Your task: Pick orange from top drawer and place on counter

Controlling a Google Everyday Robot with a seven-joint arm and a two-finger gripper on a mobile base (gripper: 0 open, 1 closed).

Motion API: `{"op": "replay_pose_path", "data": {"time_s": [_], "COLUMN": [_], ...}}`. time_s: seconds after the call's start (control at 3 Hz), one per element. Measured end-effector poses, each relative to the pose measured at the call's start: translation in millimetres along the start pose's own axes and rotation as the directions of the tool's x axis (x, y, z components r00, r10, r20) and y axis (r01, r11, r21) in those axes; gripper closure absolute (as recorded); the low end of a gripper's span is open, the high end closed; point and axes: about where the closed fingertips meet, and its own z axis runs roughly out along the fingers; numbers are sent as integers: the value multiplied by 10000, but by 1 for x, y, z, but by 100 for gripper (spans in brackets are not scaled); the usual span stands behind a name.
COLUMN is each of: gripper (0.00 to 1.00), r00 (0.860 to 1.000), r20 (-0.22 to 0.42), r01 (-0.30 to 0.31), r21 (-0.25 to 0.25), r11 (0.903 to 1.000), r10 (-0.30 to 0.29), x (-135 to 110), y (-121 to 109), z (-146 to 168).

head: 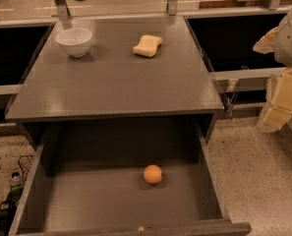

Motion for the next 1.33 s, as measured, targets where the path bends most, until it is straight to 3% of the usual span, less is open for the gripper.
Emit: {"op": "replay_pose_path", "data": {"time_s": [0.67,1.33], "gripper": [0,0], "r00": [9995,9901], "r20": [316,1397], "r01": [-50,262], "r21": [-106,-1067], "r11": [9999,9939], "r10": [54,-111], "x": [-2,-25], "y": [1,6], "z": [4,43]}}
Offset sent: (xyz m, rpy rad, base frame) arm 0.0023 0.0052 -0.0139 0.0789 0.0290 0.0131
